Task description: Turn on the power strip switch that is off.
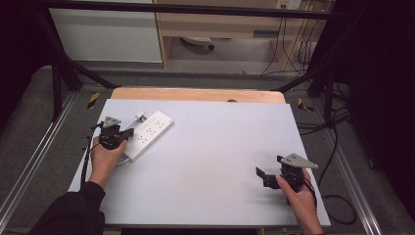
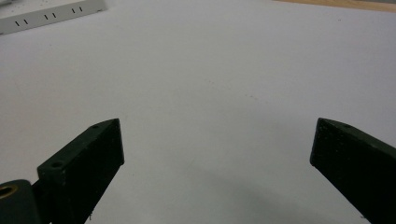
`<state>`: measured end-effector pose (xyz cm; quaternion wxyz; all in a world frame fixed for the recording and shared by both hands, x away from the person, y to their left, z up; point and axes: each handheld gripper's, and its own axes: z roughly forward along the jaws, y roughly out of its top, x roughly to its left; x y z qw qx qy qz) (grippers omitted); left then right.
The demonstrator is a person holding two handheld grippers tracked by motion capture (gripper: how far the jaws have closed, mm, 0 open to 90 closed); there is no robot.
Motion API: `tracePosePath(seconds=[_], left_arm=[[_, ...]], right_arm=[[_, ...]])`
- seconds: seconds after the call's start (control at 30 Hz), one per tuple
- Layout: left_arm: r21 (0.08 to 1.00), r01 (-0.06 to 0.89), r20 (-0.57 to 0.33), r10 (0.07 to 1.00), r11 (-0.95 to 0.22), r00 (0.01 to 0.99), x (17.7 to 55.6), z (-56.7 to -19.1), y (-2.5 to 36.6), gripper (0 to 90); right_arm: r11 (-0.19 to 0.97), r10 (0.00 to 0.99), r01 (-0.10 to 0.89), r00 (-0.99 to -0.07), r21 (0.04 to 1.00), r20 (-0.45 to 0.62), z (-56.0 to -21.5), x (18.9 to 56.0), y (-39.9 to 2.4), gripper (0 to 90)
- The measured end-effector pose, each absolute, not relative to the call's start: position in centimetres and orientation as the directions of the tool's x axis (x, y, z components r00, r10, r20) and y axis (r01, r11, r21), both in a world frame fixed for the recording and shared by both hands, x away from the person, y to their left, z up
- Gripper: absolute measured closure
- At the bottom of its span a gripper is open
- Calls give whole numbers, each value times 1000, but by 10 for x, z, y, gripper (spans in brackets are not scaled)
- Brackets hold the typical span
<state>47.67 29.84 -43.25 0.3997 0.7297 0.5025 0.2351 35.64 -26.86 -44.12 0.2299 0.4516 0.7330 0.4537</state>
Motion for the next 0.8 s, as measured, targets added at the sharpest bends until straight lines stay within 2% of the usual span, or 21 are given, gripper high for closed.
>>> tracePosePath(seconds=[0.8], left_arm=[[793,575,-38,924,-203,380,480,-432,296,900]], right_arm=[[182,869,454,-489,872,73,-442,357,-269,33]])
